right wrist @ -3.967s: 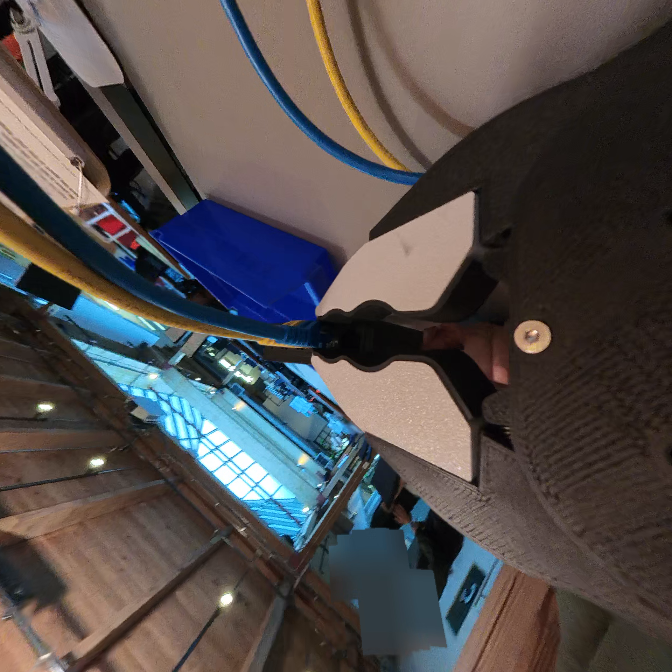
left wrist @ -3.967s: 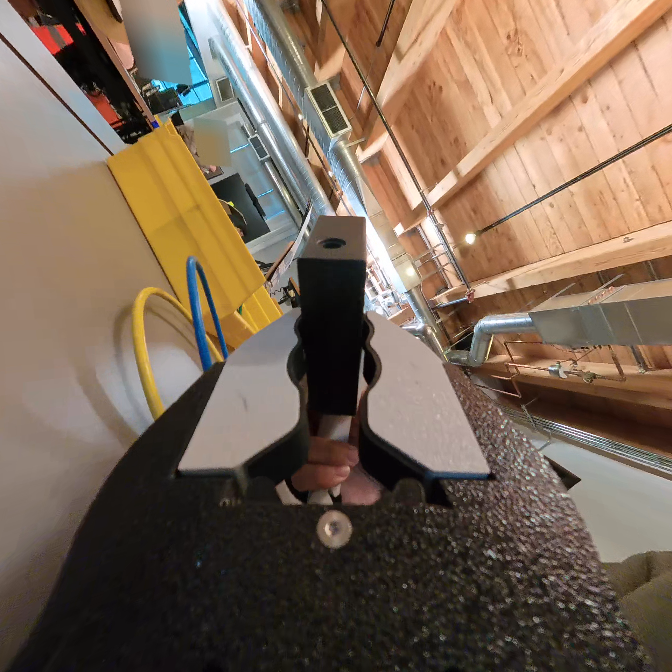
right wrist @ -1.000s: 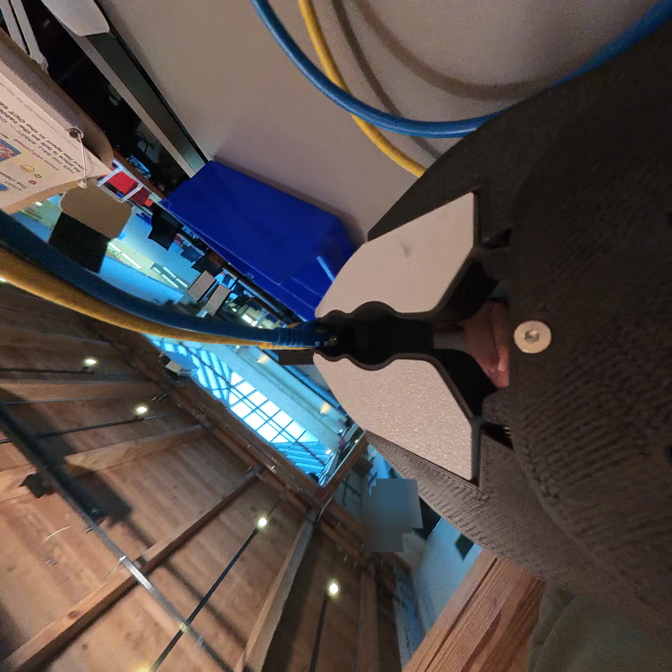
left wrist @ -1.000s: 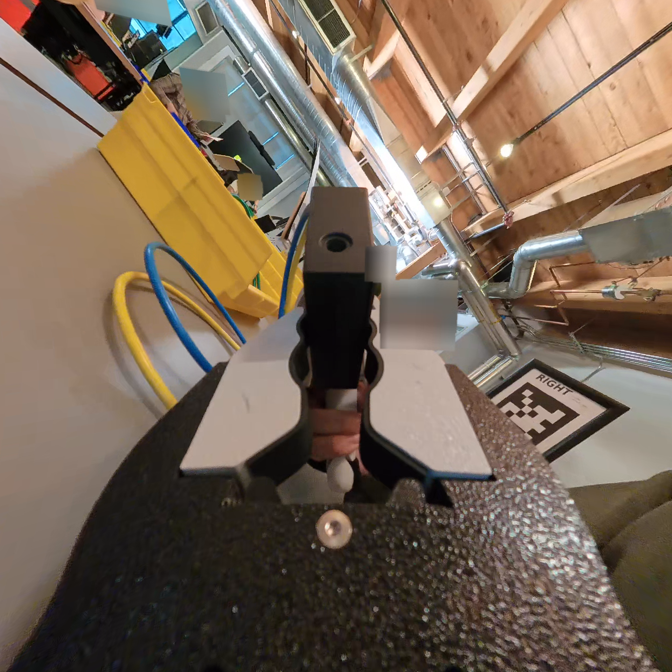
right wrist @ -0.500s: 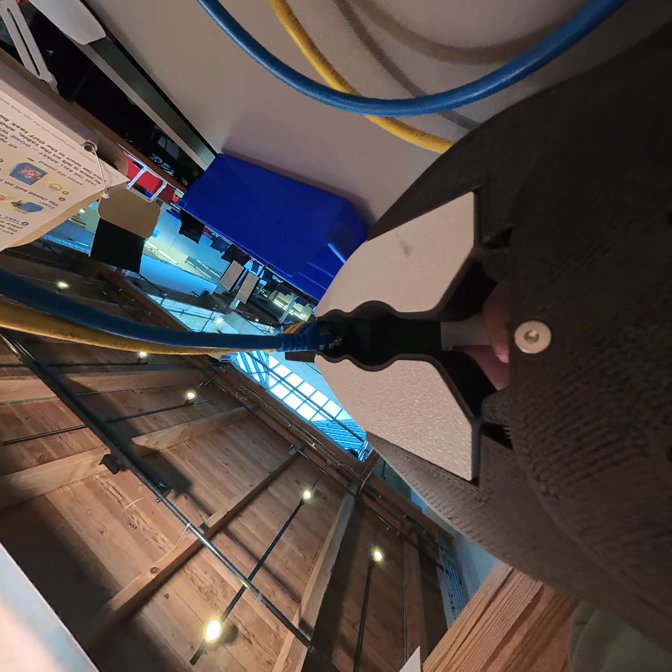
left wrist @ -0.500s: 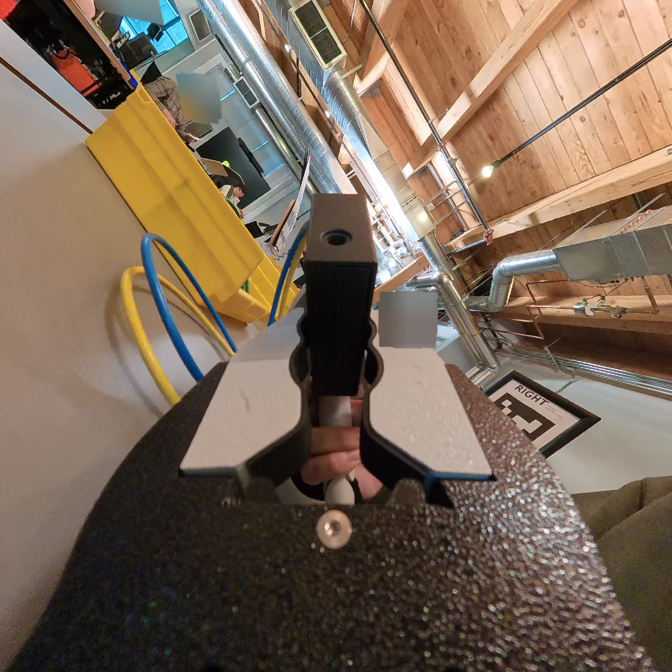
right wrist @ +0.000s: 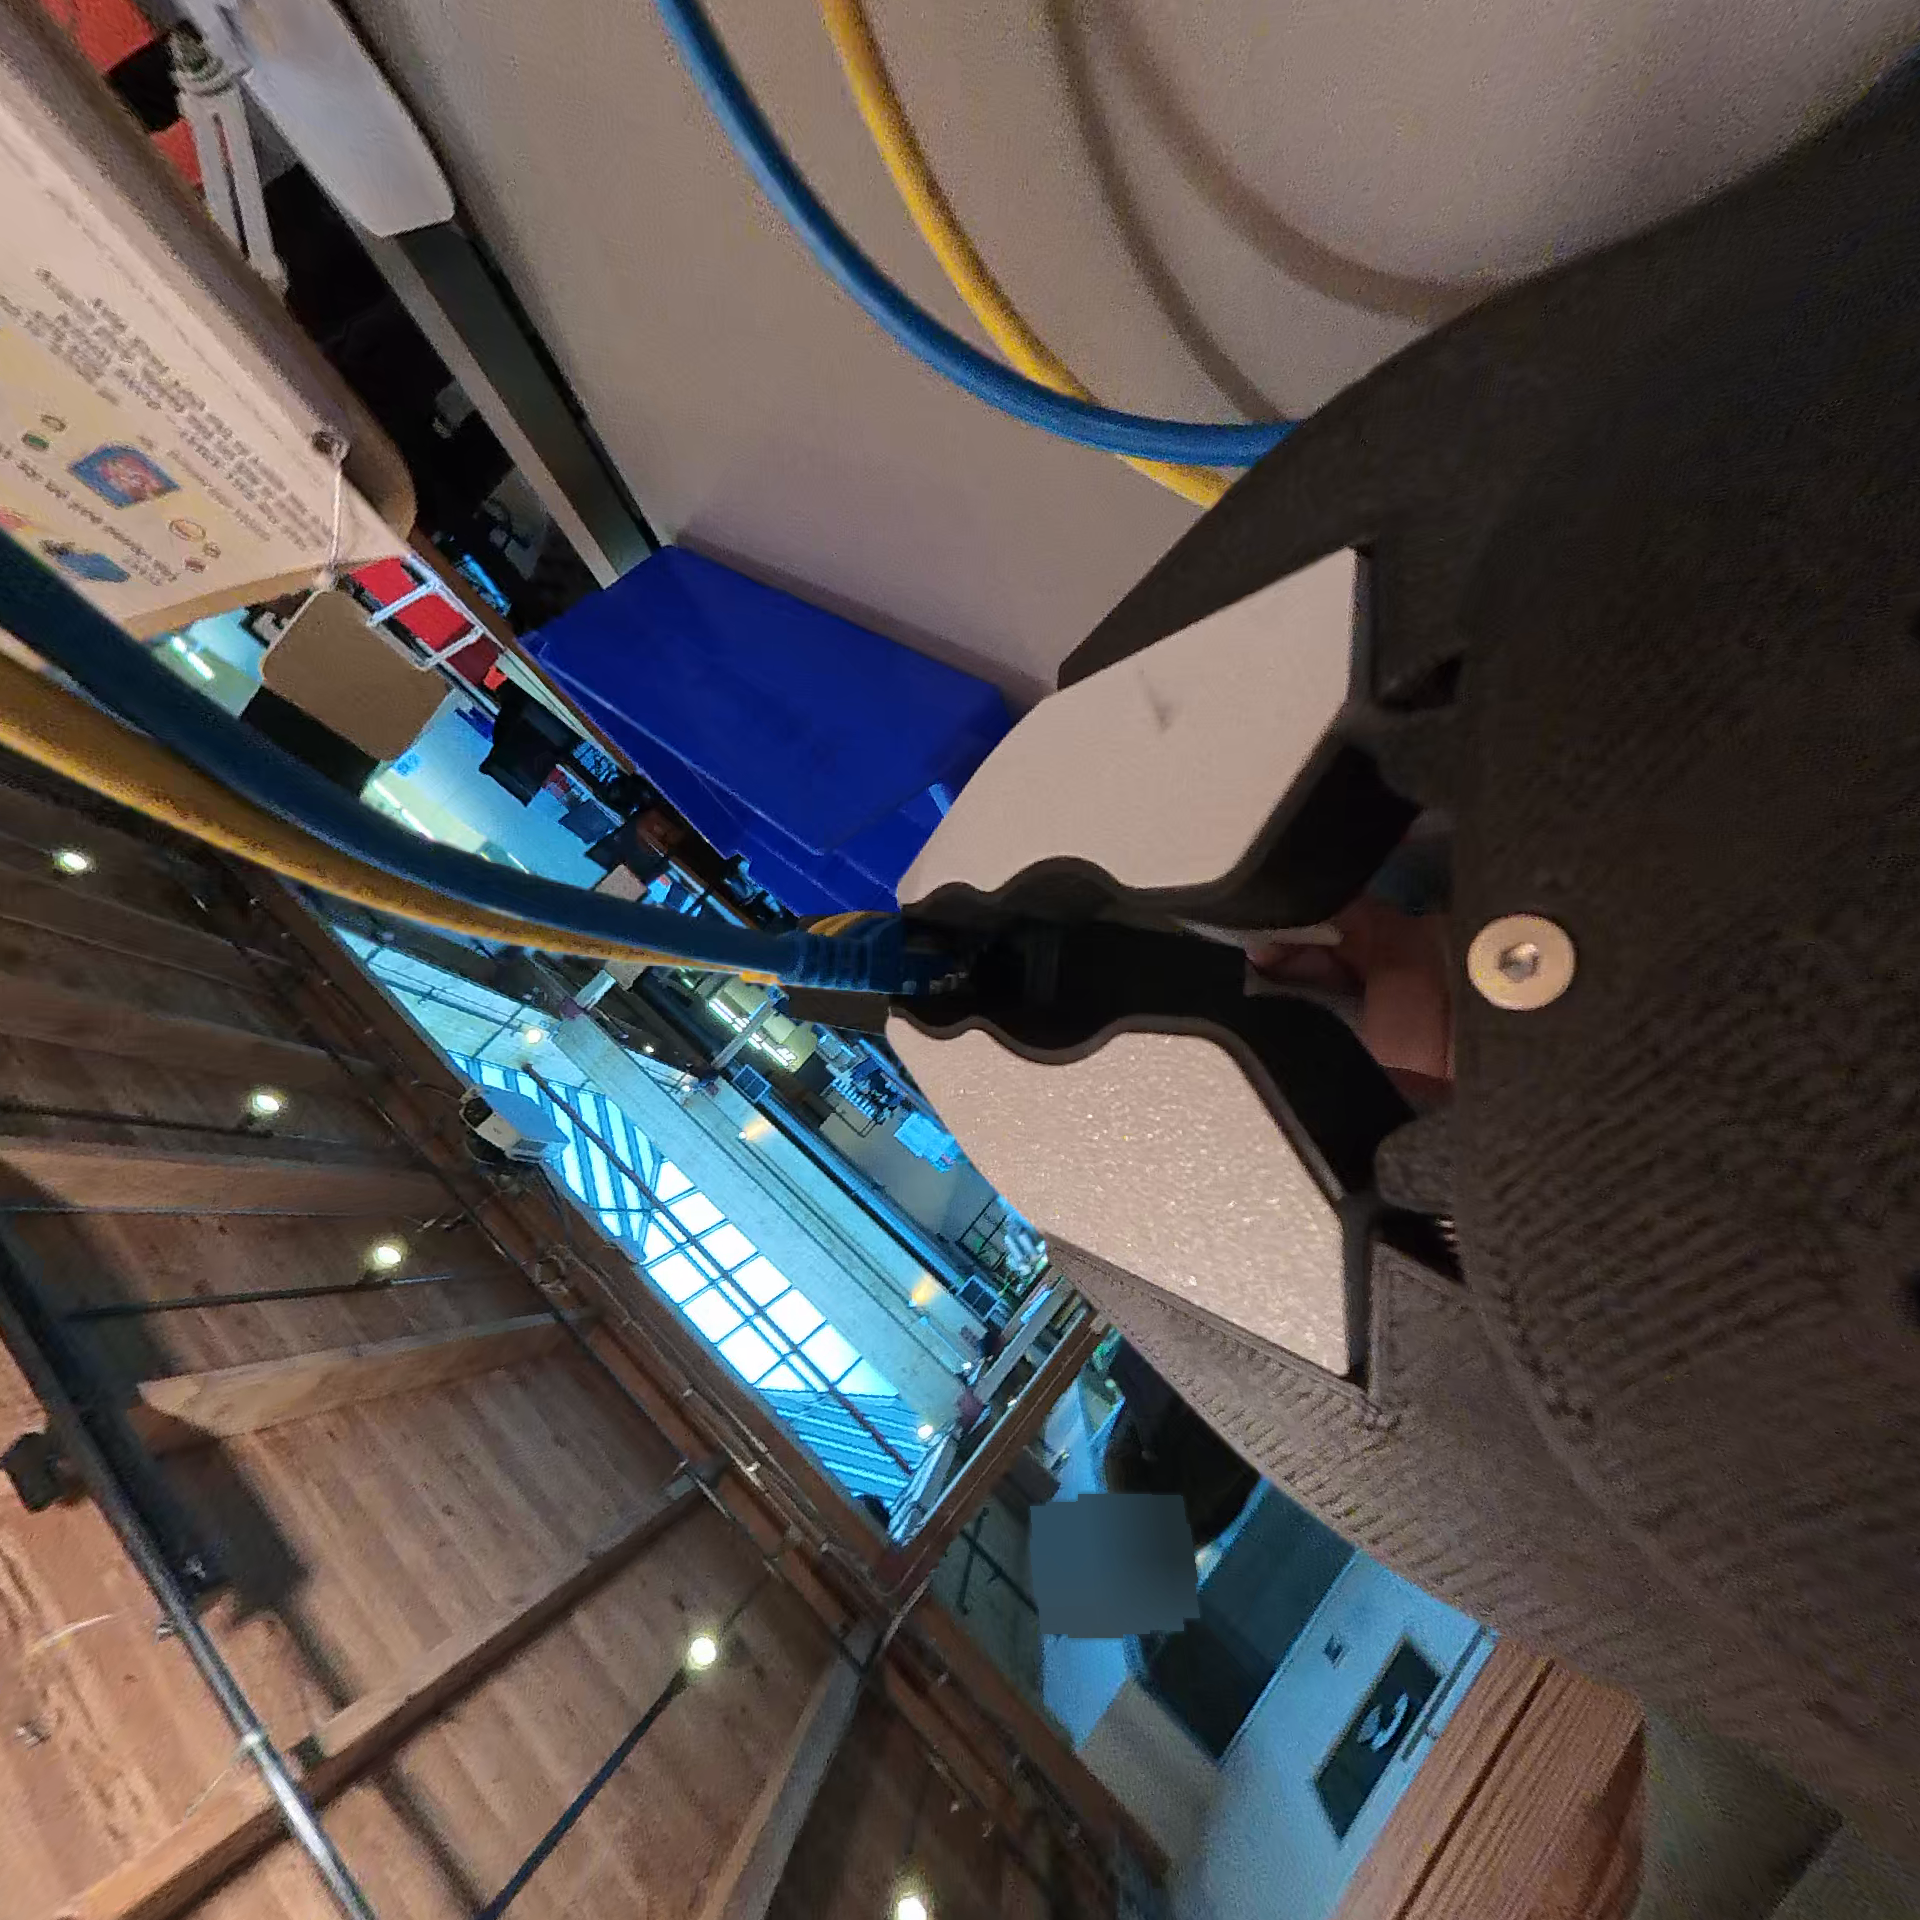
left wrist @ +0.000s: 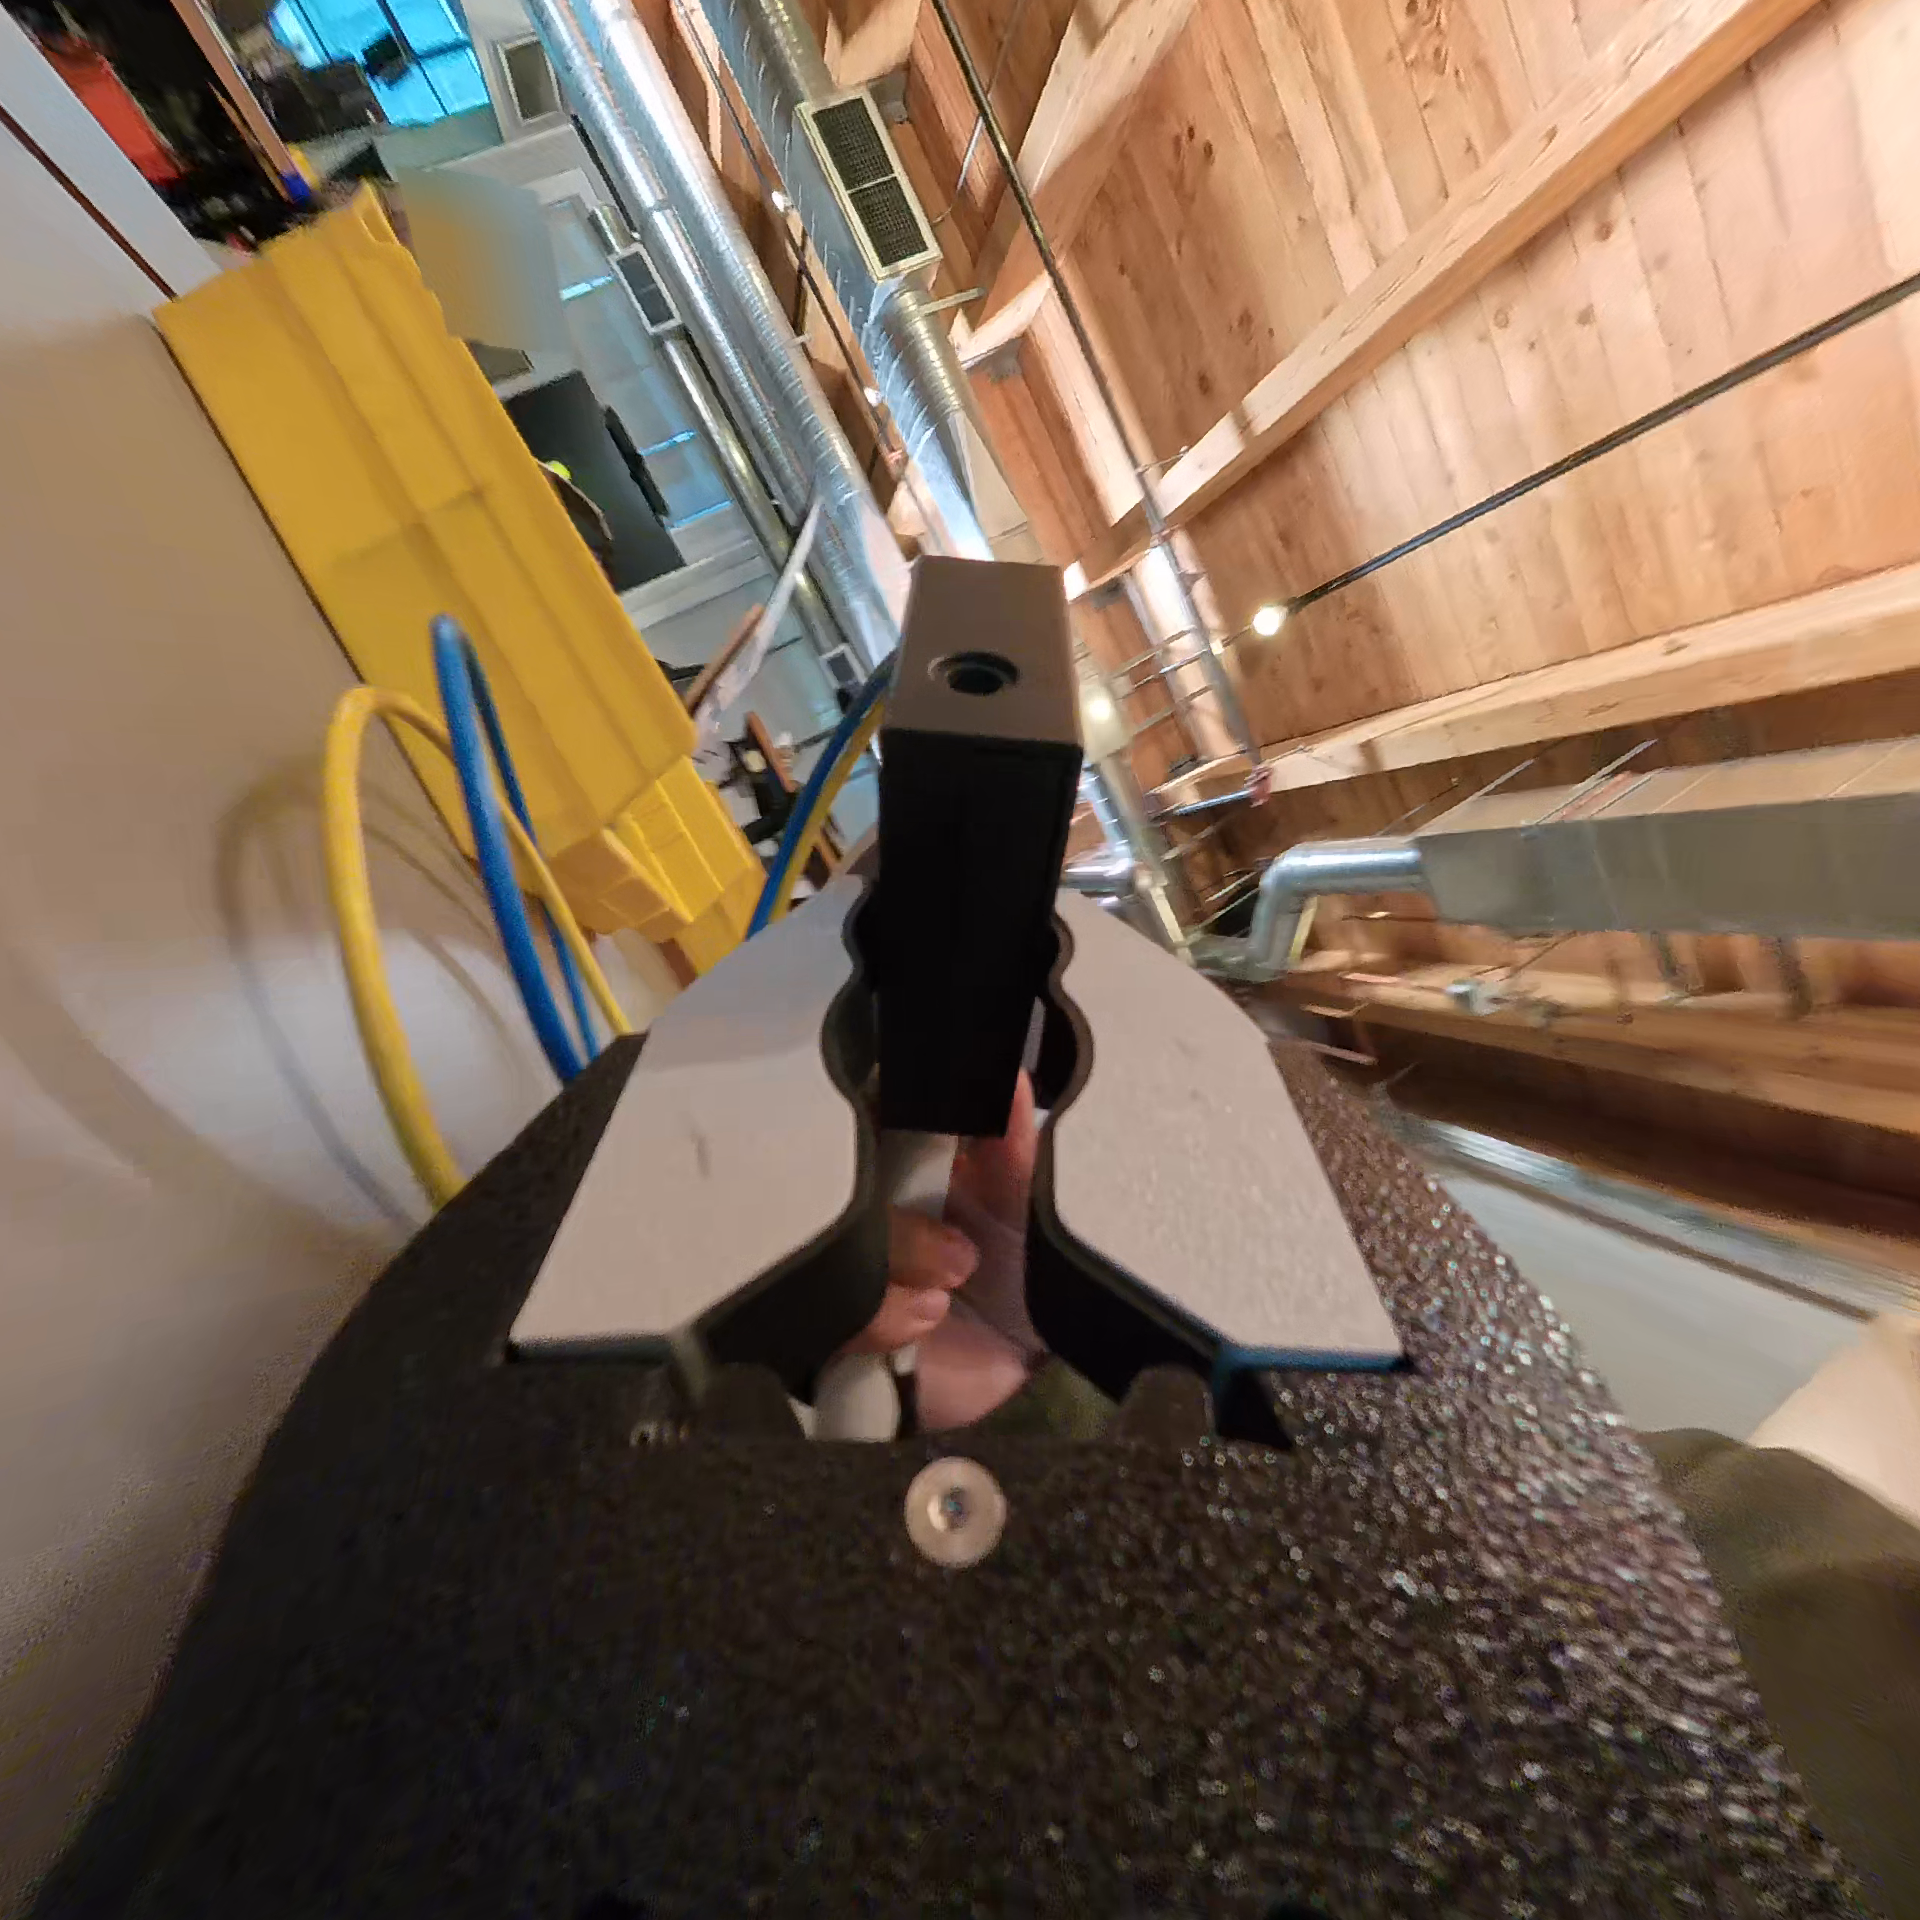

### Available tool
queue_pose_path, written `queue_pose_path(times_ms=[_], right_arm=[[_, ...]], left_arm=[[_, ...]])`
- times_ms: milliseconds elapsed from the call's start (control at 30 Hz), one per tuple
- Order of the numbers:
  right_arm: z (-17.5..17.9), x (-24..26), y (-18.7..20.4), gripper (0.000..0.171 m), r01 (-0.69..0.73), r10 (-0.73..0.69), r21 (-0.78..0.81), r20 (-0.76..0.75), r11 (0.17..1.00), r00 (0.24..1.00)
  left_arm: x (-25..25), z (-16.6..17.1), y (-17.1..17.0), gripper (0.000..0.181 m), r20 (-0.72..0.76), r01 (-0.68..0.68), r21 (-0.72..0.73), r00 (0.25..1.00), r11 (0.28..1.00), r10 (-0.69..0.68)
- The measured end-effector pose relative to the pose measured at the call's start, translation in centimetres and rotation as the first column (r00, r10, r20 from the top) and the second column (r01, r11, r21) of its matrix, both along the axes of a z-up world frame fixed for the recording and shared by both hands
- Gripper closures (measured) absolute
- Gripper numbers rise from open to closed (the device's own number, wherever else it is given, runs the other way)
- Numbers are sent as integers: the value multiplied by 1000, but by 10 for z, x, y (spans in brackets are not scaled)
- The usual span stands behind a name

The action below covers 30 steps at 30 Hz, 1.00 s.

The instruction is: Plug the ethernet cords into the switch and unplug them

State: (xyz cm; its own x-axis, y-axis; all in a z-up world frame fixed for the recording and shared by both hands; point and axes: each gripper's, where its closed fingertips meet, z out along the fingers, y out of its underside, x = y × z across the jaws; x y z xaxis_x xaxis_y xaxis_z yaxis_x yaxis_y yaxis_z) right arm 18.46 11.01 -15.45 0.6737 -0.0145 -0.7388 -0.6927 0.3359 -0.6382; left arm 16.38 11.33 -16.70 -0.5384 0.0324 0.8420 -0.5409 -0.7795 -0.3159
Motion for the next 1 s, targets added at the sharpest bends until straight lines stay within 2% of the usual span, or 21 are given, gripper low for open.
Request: queue_pose_path(times_ms=[167, 400, 567, 733, 900, 1000], right_arm=[[-1, 2, -1, 158, -10, 11, -23, 13, 1000, 1000], [6, -2, 1, 158, -30, 35, -58, 88, 998, 996], [8, -1, 1, 158, -32, 44, -101, 119, 994, 992], [7, -3, 0, 157, -51, 51, -3, 43, 999, 998], [17, -1, -4, 158, 26, -21, 125, -43, 992, 999], [9, 4, -8, 158, 116, -84, 183, -174, 976, 981]], left_arm=[[1, 0, 0, 153, -67, 50, -86, 996, 995, -56], [-1, 4, 2, 154, 24, -21, 52, 1000, 998, 20], [-3, 6, 1, 153, -32, 70, -87, 997, 994, -73], [-2, 6, 3, 155, 76, -75, 167, 995, 983, 63], [-2, 15, -2, 154, 105, -114, 68, 989, 991, 106], [2, 9, -4, 154, 74, -130, 103, 990, 986, 122]])
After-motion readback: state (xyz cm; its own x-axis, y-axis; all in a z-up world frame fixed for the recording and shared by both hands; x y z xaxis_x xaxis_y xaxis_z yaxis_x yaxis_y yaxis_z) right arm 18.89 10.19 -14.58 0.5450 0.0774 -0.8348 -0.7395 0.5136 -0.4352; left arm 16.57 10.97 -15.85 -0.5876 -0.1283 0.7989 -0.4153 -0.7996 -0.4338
